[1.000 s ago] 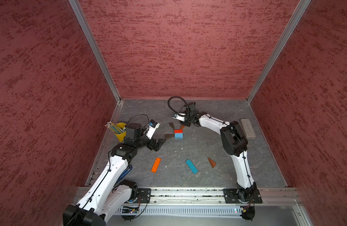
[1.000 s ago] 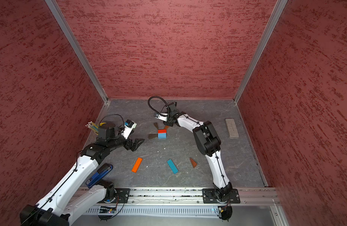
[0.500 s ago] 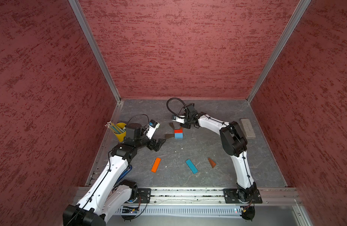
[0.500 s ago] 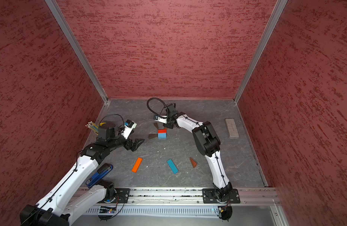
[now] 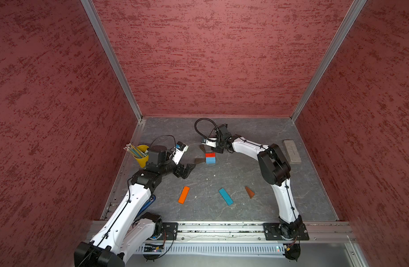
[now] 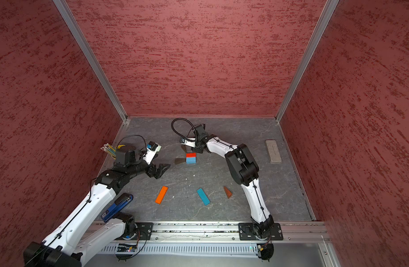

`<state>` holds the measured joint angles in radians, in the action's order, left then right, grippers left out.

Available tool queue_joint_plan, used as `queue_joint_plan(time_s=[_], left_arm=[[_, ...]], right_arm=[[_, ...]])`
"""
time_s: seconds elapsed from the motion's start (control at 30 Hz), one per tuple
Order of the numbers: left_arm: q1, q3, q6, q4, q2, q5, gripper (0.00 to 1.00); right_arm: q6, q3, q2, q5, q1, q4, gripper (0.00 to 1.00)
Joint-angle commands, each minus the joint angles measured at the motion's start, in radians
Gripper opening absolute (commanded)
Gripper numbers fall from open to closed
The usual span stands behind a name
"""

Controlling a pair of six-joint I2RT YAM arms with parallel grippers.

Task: Assemble a small pinwheel with building blocks
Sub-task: Assemble the building block at the center of the board.

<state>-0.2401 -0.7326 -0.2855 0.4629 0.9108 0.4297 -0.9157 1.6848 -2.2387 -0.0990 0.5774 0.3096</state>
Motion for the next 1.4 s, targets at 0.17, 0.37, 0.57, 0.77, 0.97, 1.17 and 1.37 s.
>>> queue_joint_plan(time_s=[0.17,0.37,0.57,0.77,0.97,1.17,1.37], left_arm=[[0.004,0.007,-0.011,-0.017,0.0,0.017,1.0],[0.002,0.007,-0.011,-0.016,-0.001,0.018,1.0],[0.002,0.007,-0.011,-0.017,0.0,0.018,1.0],[0.002,0.007,-0.011,-0.017,0.0,0.018,1.0],[0.003,0.007,-0.012,-0.018,-0.001,0.021,1.0],[0.002,0.009,-0.012,-0.023,-0.005,0.045,1.0],[-0.005,0.025,-0.014,-0.058,-0.02,0.135,1.0]], right_arm=[[0.012,-0.05,0.036,0.067,-0.001,-0.104,0.43],[0.017,-0.086,0.057,0.067,-0.008,-0.146,0.43],[0.012,-0.104,0.07,0.071,-0.016,-0.159,0.44],[0.015,-0.12,0.094,0.053,-0.022,-0.193,0.44],[0.015,-0.129,0.136,0.054,-0.023,-0.238,0.46],[0.074,-0.249,0.268,0.089,-0.025,-0.317,0.46],[0.203,-0.589,0.589,0.099,-0.058,-0.337,0.5]])
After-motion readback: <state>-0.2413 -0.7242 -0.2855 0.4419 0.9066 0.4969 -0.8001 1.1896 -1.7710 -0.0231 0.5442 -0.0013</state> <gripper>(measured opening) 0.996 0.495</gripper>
